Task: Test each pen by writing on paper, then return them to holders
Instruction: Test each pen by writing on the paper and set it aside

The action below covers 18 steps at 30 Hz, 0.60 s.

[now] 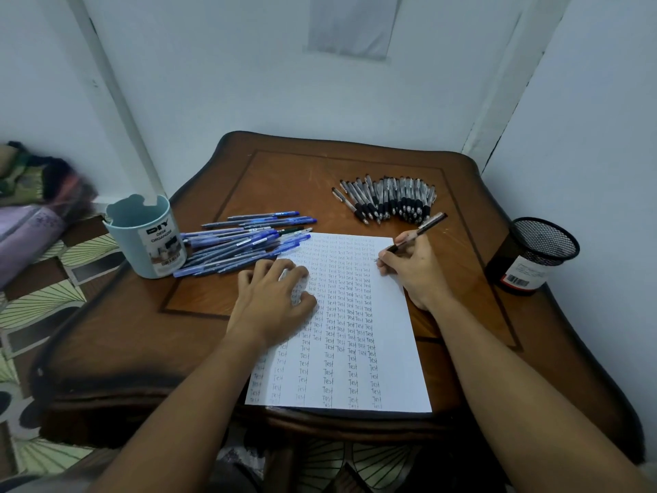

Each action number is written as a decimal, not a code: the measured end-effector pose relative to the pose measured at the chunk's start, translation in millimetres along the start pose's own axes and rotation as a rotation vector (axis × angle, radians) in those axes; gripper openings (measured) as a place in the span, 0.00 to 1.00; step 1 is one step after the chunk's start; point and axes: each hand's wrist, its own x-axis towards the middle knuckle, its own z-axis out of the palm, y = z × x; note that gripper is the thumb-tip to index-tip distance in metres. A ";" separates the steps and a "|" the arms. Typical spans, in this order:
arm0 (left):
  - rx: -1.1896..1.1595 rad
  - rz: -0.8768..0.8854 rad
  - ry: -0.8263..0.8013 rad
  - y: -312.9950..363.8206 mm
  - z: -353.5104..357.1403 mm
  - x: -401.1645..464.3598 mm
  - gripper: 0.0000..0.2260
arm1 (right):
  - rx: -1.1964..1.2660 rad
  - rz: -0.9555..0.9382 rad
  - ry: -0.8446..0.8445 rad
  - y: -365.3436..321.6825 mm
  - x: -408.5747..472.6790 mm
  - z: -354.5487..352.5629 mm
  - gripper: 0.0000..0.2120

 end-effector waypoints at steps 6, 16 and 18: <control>-0.011 0.004 0.005 0.2 -0.1 -1.3 0.24 | 0.013 -0.030 -0.028 2.0 -3.0 1.5 0.14; 0.001 -0.001 -0.004 -1.4 1.5 -1.8 0.22 | -0.110 -0.067 -0.003 2.2 -4.0 7.4 0.14; -0.002 0.000 -0.004 -1.2 2.2 -2.2 0.23 | -0.082 -0.048 -0.006 1.8 -4.0 4.9 0.13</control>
